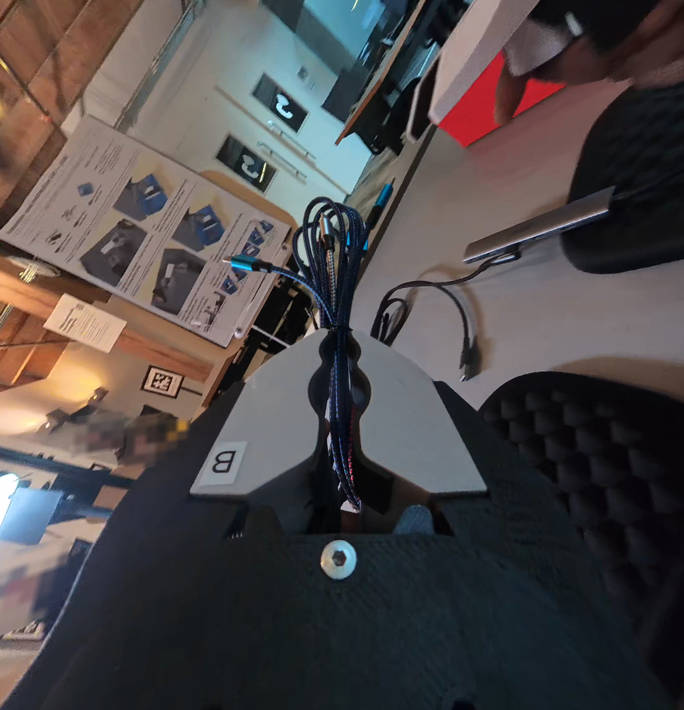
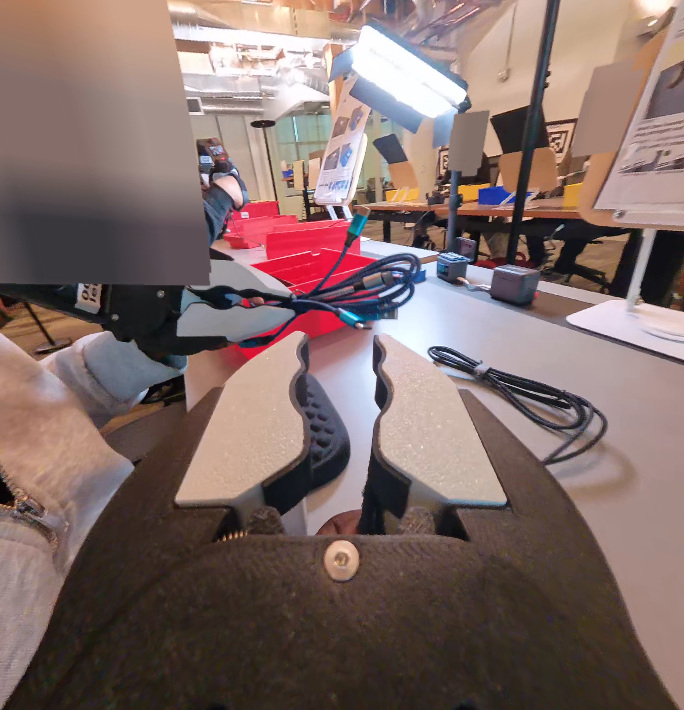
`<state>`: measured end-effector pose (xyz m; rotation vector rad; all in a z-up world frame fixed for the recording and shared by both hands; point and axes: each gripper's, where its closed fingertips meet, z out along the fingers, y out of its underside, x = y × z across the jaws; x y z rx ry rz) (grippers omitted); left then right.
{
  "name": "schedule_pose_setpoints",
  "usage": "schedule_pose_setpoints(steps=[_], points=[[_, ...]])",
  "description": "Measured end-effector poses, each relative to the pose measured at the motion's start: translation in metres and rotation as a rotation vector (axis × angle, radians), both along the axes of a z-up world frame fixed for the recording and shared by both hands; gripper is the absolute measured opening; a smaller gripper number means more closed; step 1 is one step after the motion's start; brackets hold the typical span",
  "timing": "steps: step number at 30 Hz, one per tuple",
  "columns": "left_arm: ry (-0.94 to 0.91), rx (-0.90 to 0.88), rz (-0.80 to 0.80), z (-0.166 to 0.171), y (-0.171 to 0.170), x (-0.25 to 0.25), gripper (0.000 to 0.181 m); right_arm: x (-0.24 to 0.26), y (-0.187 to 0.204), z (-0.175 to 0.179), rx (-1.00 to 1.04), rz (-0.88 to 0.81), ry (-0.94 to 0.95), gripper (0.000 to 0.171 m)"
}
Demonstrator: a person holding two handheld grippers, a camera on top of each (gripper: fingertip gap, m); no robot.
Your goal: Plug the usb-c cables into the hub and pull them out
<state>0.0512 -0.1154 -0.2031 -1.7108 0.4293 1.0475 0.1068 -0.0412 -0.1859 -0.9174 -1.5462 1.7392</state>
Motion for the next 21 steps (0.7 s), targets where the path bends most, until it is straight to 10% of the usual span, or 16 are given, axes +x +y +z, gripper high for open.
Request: schedule_pose_setpoints(steps=[21], points=[[-0.029,0.034,-0.117,-0.008,-0.005,0.019,0.007,-0.005,-0.017,-0.012,-0.452,0.299,-0.229,0.03]])
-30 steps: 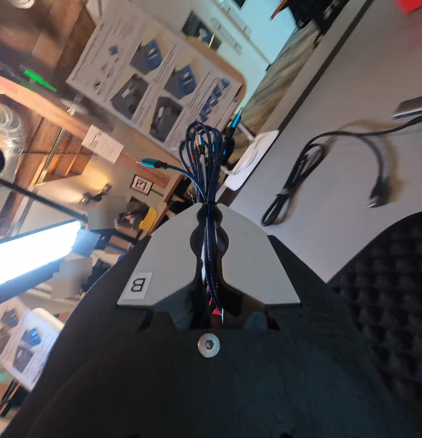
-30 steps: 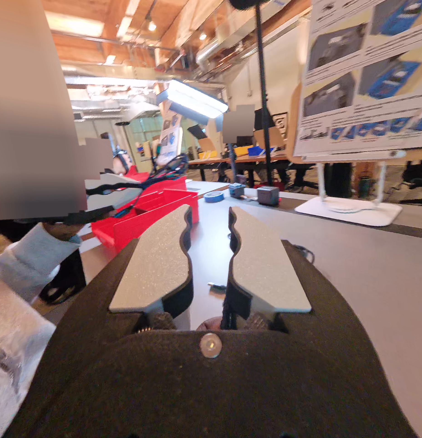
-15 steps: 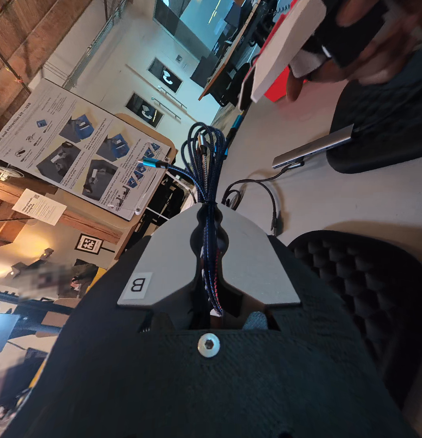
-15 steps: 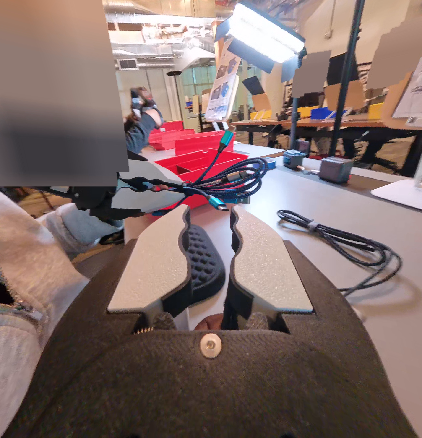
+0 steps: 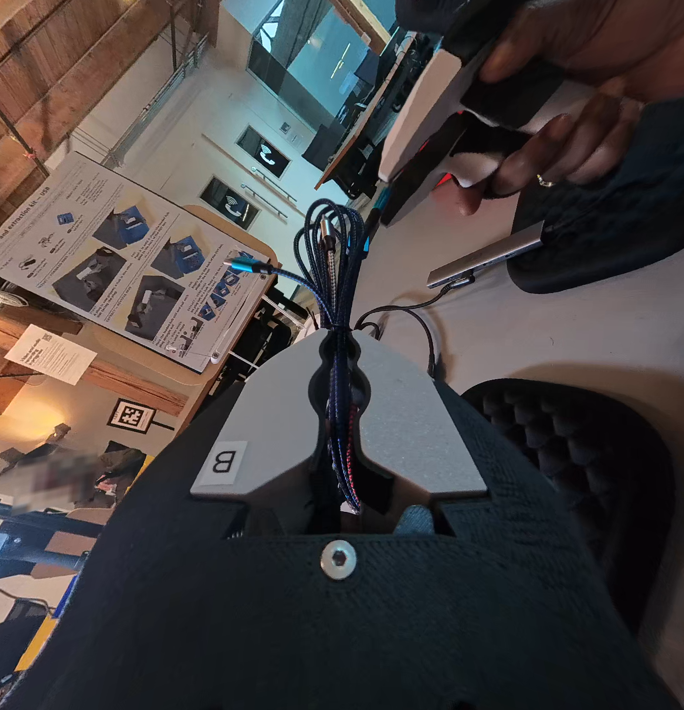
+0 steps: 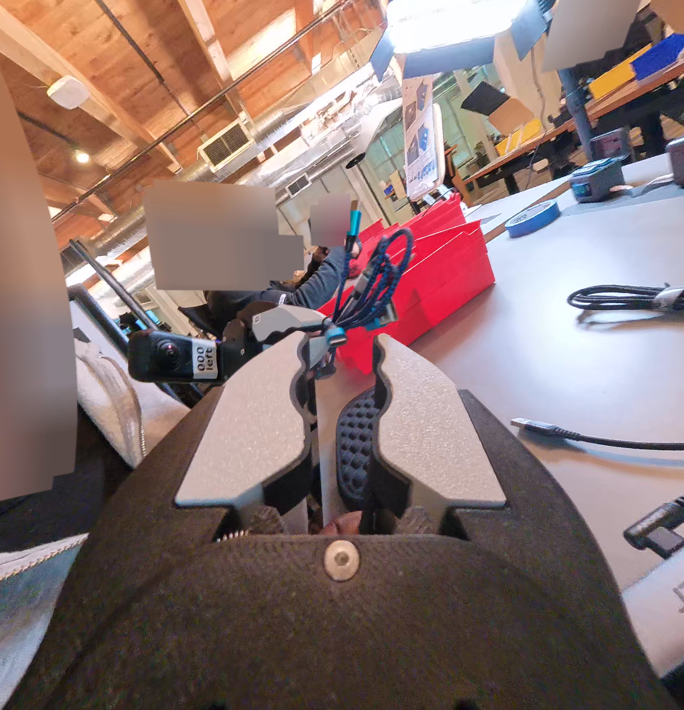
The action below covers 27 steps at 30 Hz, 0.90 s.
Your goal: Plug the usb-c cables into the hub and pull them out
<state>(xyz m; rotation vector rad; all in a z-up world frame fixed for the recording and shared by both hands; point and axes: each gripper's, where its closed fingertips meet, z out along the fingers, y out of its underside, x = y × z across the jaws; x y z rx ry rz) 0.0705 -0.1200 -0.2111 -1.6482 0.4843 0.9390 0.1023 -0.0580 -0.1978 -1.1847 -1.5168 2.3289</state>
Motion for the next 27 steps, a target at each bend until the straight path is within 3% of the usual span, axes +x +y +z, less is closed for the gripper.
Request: schedule_pose_setpoints(steps=[3,5,8,13,15,17,20,23,24,27], points=[[0.008,-0.008,-0.01,-0.002,0.001,0.001,0.007,0.002,-0.006,-0.002,0.023,0.029,0.002,0.026],[0.005,-0.013,-0.01,-0.003,0.002,0.001,0.007,0.001,-0.007,-0.002,0.029,0.013,0.012,0.01],[-0.027,-0.011,0.009,-0.005,0.001,-0.003,0.007,0.0,-0.01,-0.007,0.084,0.012,0.003,0.01],[-0.374,-0.012,0.068,-0.03,-0.005,-0.023,0.008,-0.016,-0.02,-0.02,0.226,-0.058,-0.037,0.01],[-0.541,0.083,0.186,-0.031,-0.015,-0.045,0.03,-0.027,-0.024,-0.034,0.271,-0.094,-0.095,0.01],[-0.611,0.201,0.24,-0.019,-0.03,-0.058,0.04,-0.037,-0.027,-0.052,0.299,-0.115,-0.173,0.01],[-0.832,0.288,0.036,-0.006,-0.027,-0.028,0.038,-0.045,-0.03,-0.068,0.313,-0.143,-0.237,0.011],[-1.38,0.27,-0.37,-0.002,-0.009,0.033,0.041,-0.045,-0.039,-0.062,0.253,-0.11,-0.231,0.012],[-1.504,0.283,-0.438,-0.004,-0.004,0.04,0.041,-0.044,-0.043,-0.058,0.218,-0.089,-0.226,0.011],[-1.57,0.335,-0.41,-0.023,0.011,0.034,0.042,-0.037,-0.049,-0.036,0.079,0.001,-0.198,0.01]])
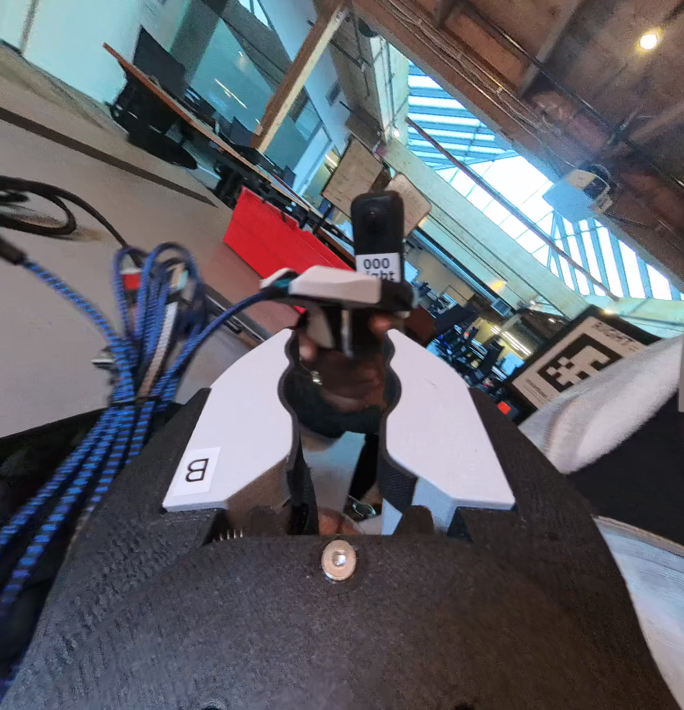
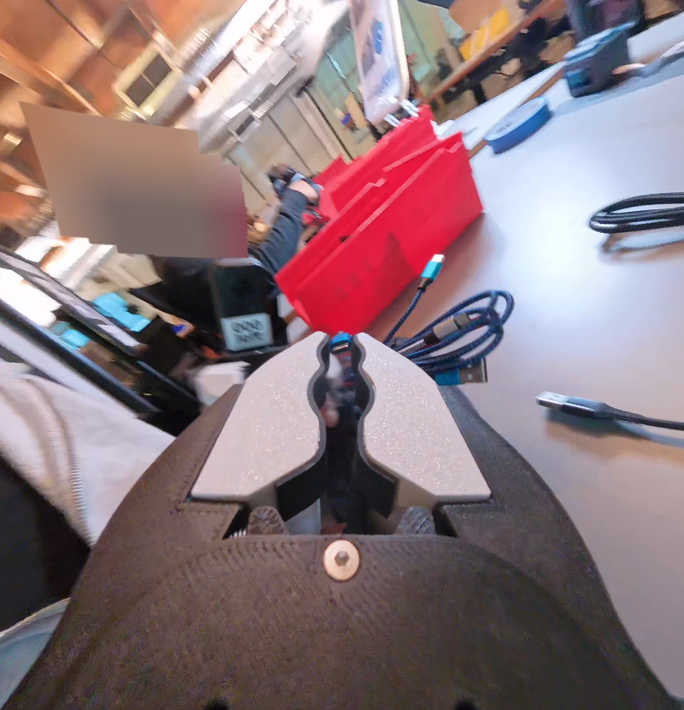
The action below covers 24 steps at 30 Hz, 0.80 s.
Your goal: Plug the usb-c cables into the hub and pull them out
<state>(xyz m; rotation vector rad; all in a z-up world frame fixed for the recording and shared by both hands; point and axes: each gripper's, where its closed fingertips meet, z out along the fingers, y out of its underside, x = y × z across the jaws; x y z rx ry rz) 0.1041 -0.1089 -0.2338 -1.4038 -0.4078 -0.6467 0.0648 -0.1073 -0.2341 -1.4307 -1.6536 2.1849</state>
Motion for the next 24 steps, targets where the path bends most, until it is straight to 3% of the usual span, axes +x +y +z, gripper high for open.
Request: schedule_pose_setpoints(steps=[4,8,11,24], points=[[0.03,0.119,0.078,0.013,0.003,-0.008,0.042,0.014,-0.004,0.027,-0.15,0.11,0.052,0.01],[0.127,0.248,0.158,0.029,0.001,-0.01,0.039,0.023,-0.007,0.036,-0.165,0.179,0.089,0.01],[0.125,0.371,0.125,0.041,-0.003,-0.003,0.03,0.032,-0.013,0.042,-0.193,0.239,0.11,0.01],[0.15,0.408,0.074,0.041,-0.007,0.005,0.02,0.04,-0.016,0.041,-0.19,0.264,0.111,0.009]])
